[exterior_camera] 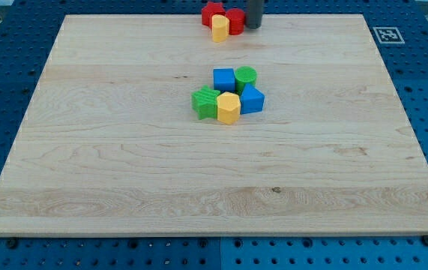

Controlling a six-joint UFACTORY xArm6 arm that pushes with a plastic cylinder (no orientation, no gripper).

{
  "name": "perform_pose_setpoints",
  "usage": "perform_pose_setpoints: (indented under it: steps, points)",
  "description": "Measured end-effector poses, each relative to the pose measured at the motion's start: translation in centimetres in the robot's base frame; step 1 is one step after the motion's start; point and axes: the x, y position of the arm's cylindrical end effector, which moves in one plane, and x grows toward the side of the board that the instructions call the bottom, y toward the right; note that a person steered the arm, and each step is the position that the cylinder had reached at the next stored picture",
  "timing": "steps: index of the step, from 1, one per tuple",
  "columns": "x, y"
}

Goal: Point your arm at yellow hexagon

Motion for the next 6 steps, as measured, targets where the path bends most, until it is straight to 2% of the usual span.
perform_pose_setpoints:
  steps: [1, 2, 3, 4, 5, 6]
  points:
    - [4.2, 1.6]
    - [13.4, 4.9]
    - [23.0, 5.8]
    - [29.3, 5.5]
    - [29.3, 1.4]
    - [27.4, -2.8]
